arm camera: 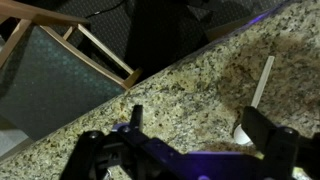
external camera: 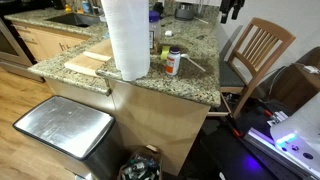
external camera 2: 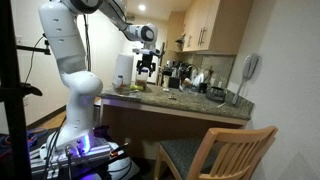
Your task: Put the white case on top of the jar
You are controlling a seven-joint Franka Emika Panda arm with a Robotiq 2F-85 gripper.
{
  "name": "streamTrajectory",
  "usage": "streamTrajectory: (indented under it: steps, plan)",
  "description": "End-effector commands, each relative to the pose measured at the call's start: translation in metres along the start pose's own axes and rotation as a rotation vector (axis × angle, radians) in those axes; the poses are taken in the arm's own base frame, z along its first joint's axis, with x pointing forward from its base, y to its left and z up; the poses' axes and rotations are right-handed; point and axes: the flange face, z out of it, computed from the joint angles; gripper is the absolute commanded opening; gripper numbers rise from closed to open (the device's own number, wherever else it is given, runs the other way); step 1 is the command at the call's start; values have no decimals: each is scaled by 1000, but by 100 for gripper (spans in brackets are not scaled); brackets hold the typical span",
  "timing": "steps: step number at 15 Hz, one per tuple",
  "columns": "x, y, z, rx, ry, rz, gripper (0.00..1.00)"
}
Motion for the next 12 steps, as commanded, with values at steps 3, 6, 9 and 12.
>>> streamTrajectory:
  steps: [3, 6, 9, 12]
  plan:
    - [1, -1, -1, 30, 8, 39, 100]
    - [2, -1, -2, 38, 26, 101, 100]
    - [-6, 32, -58, 23, 65, 172, 100]
    - [-16, 40, -113, 86, 81, 153, 100]
